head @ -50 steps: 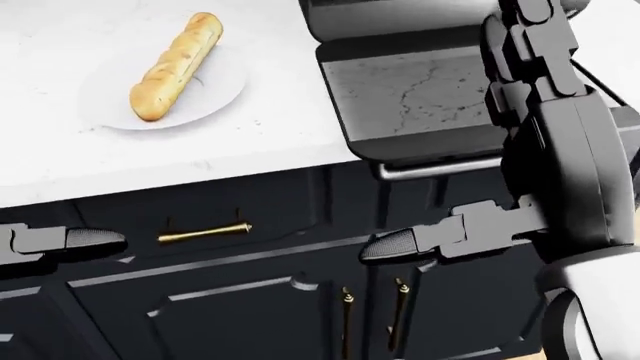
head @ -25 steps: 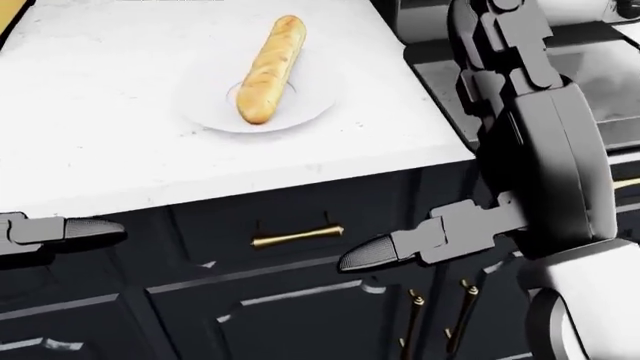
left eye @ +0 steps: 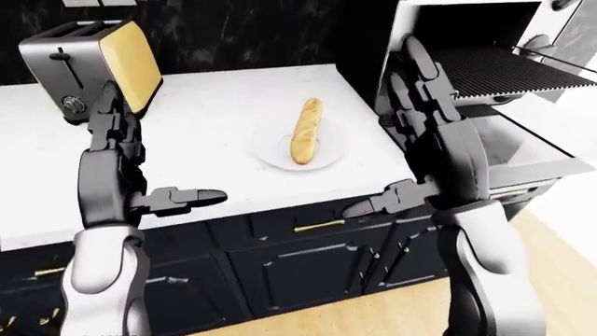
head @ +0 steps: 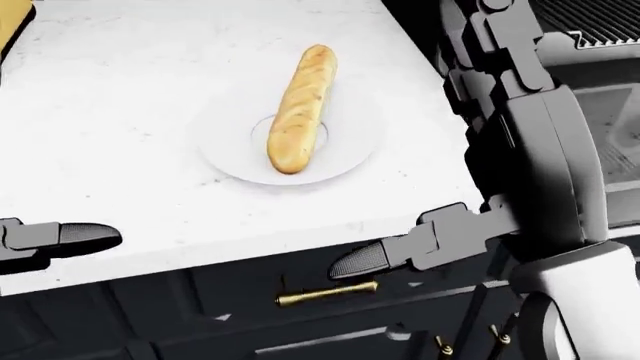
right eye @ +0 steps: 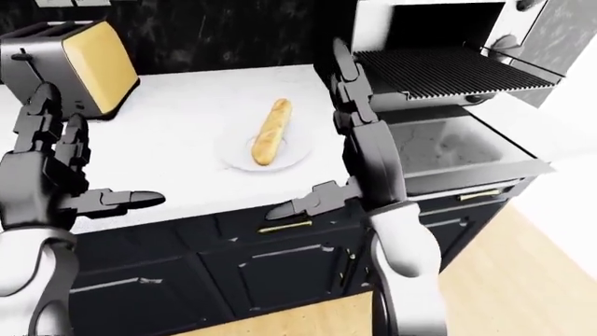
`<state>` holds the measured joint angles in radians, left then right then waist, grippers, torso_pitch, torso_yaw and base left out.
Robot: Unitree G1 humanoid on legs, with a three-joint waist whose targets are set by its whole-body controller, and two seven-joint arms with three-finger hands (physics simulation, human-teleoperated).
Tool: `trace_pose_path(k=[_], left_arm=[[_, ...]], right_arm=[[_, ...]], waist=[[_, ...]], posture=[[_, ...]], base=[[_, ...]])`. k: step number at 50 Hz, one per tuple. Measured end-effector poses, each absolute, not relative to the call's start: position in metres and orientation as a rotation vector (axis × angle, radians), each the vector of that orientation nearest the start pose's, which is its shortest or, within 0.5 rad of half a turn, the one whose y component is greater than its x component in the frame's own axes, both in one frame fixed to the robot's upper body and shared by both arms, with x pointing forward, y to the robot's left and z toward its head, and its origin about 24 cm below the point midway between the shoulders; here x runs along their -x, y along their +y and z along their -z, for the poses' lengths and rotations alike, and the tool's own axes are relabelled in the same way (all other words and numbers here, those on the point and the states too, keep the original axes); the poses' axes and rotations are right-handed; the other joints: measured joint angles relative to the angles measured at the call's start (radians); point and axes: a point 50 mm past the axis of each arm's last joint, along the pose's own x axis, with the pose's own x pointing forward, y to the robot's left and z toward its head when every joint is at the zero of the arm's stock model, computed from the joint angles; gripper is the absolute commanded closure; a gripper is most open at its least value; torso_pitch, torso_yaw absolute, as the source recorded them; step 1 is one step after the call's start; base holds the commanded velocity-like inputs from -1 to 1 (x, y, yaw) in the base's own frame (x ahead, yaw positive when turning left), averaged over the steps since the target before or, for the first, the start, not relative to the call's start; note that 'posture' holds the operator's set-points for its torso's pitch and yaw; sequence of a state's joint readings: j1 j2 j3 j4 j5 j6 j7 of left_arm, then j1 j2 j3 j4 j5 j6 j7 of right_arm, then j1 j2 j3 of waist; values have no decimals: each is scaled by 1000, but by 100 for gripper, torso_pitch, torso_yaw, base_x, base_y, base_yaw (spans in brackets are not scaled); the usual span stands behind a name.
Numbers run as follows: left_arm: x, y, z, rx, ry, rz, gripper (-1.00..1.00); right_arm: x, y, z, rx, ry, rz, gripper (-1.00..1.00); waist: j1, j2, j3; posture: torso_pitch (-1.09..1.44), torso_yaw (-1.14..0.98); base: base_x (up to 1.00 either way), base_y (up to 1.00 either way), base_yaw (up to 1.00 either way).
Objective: Place the baguette on the rack of the toaster oven.
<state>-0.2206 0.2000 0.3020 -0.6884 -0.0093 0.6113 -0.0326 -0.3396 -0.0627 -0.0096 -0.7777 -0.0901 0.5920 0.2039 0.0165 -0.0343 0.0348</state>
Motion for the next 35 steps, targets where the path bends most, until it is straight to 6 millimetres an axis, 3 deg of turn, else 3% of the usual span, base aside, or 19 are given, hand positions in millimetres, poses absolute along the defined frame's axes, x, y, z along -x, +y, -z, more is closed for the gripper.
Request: trace_pose_path(k=[2,3,8,11,13,15,19,24,27,30,33,35], left_arm=[[-240,215,-199,-169,-304,-196,-100],[-241,214,-198,-166,-297,-188,-100],[-241,216,-200,-171,-303,-206,-100],[-240,214,-204,-174,-328,-199,-100],[-240,214,-205,-175,-333,-193,-100],[-241,216,-201,-174,-311,-201,-100],[-242,222,-196,-172,-266,-226,-100],[-237,219,-207,-183,-337,-217,-100],[-236,219,-208,-186,-348,-223,-100],[-239,216,-199,-169,-304,-201,-100],[-242,216,-196,-166,-280,-193,-100],[-241,216,-199,-169,-293,-200,-100]], right_arm=[[-238,-132,-229,165,-487,-195,-100],[-239,-133,-227,167,-478,-188,-100],[-239,-128,-229,178,-497,-209,-100],[-238,-129,-229,182,-504,-205,-100],[-240,-130,-228,184,-494,-197,-100],[-243,-128,-223,180,-464,-205,-100],[-244,-124,-220,186,-441,-233,-100],[-233,-125,-231,189,-513,-226,-100],[-233,-123,-233,191,-529,-237,-100],[-236,-127,-225,198,-484,-222,-100],[-240,-128,-221,201,-448,-212,-100],[-240,-126,-220,202,-445,-218,-100]], waist=[[-18,27,15],[-24,28,22],[-21,4,16],[-25,30,18],[-19,70,9],[-16,48,18],[-6,76,21],[-3,49,26],[7,-2,13],[-7,32,16],[-17,65,-2],[-18,62,-4]], posture=[[0,0],[0,0],[0,0],[0,0],[0,0],[0,0],[0,0],[0,0],[0,0],[0,0],[0,0],[0,0]], base=[[46,-44,0],[47,-30,0],[9,-4,0],[0,0,0],[0,0,0],[0,0,0],[0,0,0],[0,0,0],[0,0,0],[0,0,0],[0,0,0],[0,0,0]])
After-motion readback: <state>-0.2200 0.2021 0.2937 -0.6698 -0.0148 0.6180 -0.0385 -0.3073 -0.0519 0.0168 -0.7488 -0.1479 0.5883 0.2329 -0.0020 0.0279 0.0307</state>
